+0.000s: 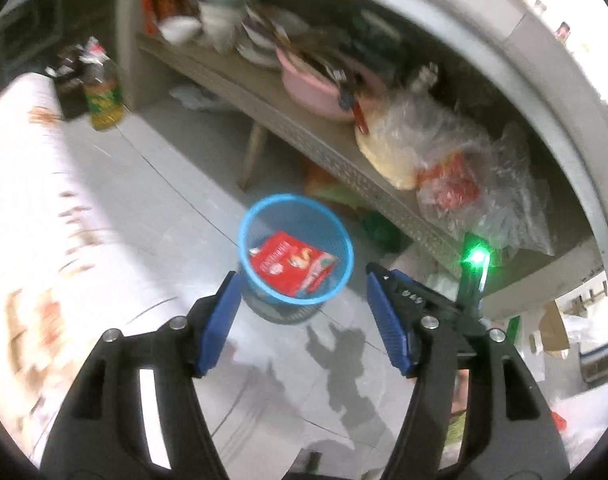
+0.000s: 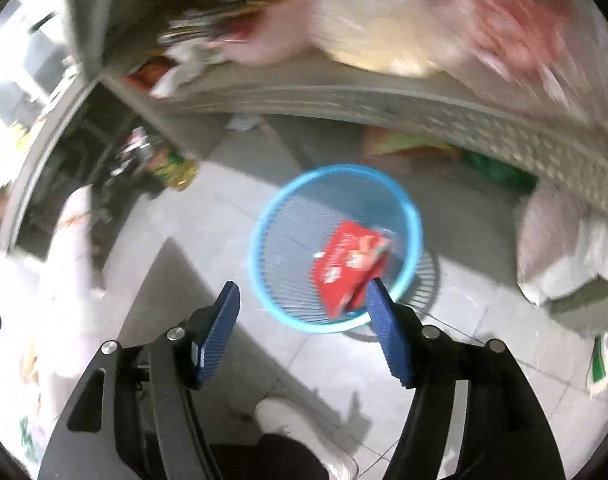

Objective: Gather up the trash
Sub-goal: 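Return both tools to the table and grasp the clear red-labelled bag with the right tool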

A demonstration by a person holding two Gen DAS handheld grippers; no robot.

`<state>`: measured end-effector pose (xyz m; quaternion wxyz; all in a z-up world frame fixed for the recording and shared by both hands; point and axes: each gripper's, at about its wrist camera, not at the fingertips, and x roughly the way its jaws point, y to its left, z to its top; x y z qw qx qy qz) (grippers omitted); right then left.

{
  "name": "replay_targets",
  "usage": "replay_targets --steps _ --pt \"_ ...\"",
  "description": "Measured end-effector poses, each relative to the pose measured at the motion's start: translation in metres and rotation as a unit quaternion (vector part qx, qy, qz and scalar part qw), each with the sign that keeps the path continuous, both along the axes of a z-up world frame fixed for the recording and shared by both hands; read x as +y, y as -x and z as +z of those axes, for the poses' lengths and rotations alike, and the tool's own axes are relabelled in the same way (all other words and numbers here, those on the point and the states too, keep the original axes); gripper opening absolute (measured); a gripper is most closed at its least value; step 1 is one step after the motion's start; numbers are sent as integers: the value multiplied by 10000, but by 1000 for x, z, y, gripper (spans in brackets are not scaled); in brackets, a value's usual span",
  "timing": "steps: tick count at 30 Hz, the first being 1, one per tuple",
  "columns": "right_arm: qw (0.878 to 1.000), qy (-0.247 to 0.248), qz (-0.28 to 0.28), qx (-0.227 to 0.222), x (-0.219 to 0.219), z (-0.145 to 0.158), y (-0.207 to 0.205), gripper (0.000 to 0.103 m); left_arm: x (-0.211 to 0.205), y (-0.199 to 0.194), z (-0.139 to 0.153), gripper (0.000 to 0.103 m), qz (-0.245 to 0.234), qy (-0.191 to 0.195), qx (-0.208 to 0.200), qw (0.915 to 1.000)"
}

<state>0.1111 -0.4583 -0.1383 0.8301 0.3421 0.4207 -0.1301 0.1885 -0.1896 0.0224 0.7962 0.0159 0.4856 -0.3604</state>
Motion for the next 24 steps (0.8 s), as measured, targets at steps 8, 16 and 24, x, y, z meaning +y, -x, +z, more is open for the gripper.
replay_targets --steps 8,16,24 --pt "9840 -505 1458 -891 79 87 -38 67 147 43 35 64 1330 184 -874 9871" --pt "9060 -2105 3463 -1224 221 142 -104 67 308 79 45 62 3252 300 -1268 9366" --pt "8465 -3310 4158 -322 371 125 -142 67 368 85 31 42 3992 219 -1265 9078"
